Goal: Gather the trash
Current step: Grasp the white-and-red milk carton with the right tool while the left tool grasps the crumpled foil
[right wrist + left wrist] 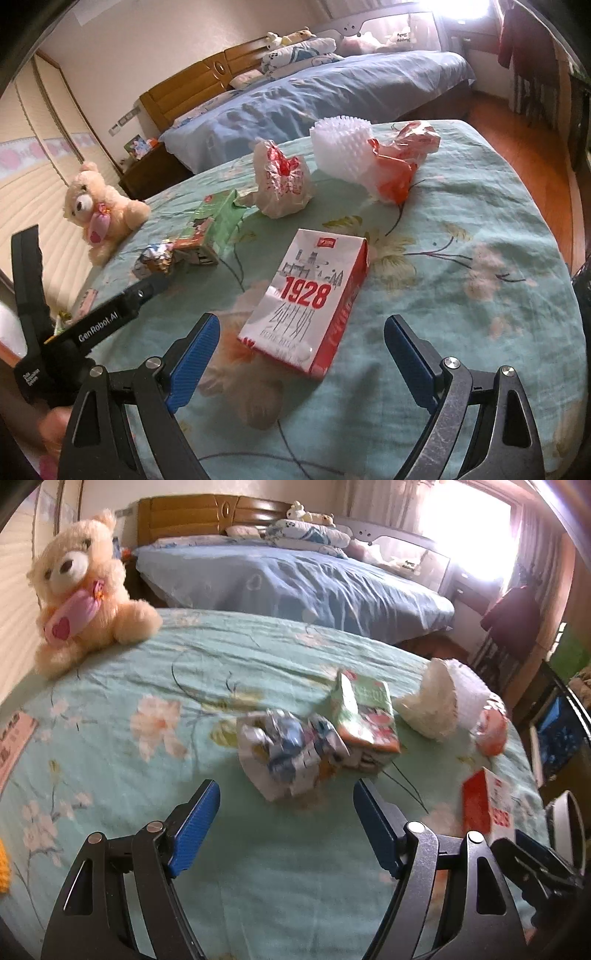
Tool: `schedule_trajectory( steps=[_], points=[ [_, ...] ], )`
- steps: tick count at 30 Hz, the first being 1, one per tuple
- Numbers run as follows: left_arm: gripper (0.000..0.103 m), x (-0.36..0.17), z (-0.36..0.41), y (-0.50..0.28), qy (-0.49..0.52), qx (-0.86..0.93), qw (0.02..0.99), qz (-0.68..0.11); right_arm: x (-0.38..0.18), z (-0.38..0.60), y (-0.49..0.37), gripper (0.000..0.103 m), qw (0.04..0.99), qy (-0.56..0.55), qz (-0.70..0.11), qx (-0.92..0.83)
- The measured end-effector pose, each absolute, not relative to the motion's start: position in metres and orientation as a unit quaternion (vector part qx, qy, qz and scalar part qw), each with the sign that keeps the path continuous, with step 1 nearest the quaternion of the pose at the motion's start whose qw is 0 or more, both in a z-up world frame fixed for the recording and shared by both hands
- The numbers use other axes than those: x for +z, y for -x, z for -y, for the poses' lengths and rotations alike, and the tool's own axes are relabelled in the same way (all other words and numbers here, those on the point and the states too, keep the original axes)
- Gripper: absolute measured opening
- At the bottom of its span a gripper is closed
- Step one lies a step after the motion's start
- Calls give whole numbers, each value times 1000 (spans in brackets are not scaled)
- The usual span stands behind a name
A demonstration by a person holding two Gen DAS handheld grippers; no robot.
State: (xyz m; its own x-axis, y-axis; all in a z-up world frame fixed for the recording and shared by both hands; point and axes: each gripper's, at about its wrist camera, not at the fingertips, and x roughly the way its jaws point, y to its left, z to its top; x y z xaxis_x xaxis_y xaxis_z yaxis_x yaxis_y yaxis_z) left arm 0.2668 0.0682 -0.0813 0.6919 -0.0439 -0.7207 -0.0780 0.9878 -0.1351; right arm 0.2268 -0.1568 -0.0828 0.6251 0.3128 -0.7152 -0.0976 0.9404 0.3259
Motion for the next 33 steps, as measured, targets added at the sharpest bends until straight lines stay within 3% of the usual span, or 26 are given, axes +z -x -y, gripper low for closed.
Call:
schedule_trajectory(
  steps=[1,3,5,6,7,8,22,24,26,27,33],
  points=[
    [76,-82,-68,-269,75,12,918,-390,-85,156,-229,91,892,-127,-420,109],
    [57,-83,-68,-271,74,11,917,-391,-88,157,-233,86,892,-122,-424,100],
    [26,-87,-67,-274,76,1,913,-401,-88,159,-233,74,892,-125,-423,101],
    [21,-88,-67,-274,75,-2,911,-405,-87,160,-232,68,894,-123,-419,100],
    [4,-88,-66,-275,75,-5,911,-406,-86,159,-232,57,895,-117,-419,97],
    [1,-88,-66,-273,76,-10,911,-406,-85,160,-231,53,896,-115,-417,97],
    [3,-79,-52,-232,68,-37,916,-394,-75,196,-202,51,902,-134,-395,111],
    [16,-77,-53,-238,61,-24,916,-396,-76,199,-201,51,902,-138,-394,110],
    [58,-74,-56,-244,60,-8,919,-389,-78,201,-200,51,902,-141,-392,112],
    [65,-73,-58,-248,56,3,922,-383,-80,201,-200,51,901,-142,-394,111],
    [66,-73,-58,-277,13,8,928,-373,-82,203,-202,51,900,-148,-394,111]
  ],
)
